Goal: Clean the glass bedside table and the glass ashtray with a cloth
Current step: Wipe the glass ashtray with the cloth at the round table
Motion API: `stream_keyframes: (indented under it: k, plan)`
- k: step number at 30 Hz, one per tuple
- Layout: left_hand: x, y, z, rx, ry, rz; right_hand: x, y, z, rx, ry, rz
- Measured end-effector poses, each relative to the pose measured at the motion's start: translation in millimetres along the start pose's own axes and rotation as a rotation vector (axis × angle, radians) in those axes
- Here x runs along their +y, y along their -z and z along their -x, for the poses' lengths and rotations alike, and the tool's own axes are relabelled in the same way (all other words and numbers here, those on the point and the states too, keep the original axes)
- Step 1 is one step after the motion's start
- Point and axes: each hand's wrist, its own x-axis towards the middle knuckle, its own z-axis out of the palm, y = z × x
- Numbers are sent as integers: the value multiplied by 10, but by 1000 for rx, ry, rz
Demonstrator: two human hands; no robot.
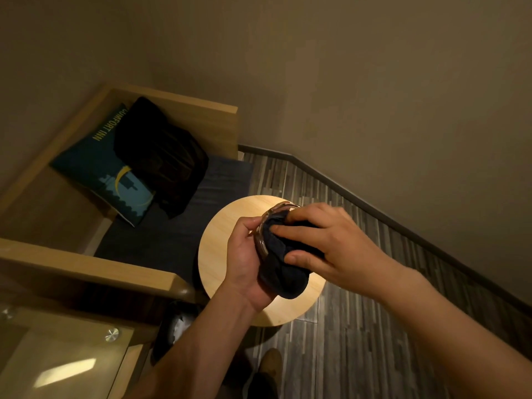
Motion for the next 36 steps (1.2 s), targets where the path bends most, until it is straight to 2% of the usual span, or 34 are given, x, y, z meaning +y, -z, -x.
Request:
stream_keyframes:
  k: [3, 7, 11, 15, 19, 21, 29, 36]
  plan:
    - [-34, -5, -3, 27, -44, 30, -67, -203, 5, 110, -122, -63]
    - [-85, -24, 2, 63, -95, 48, -292, -421, -21, 307, -380, -152]
    - [-158, -7, -35, 94, -163, 93, -559, -513, -146, 423, -619, -114]
    - [-125, 51, -52, 100, -122, 142, -510, -374, -140, 295, -558, -140]
    - [-23, 66, -52, 105, -64, 164, -296, -97, -87, 104, -259, -78]
    - [-11, 79, -70, 125, -60, 174, -244, -87, -95, -13, -207, -57]
    - [-164, 290, -139, 201, -136, 122, -478, -480, -125, -119, -348, 15]
    - [-257, 662, -226, 313, -94, 138, -312, -731, -162, -244, -375, -281]
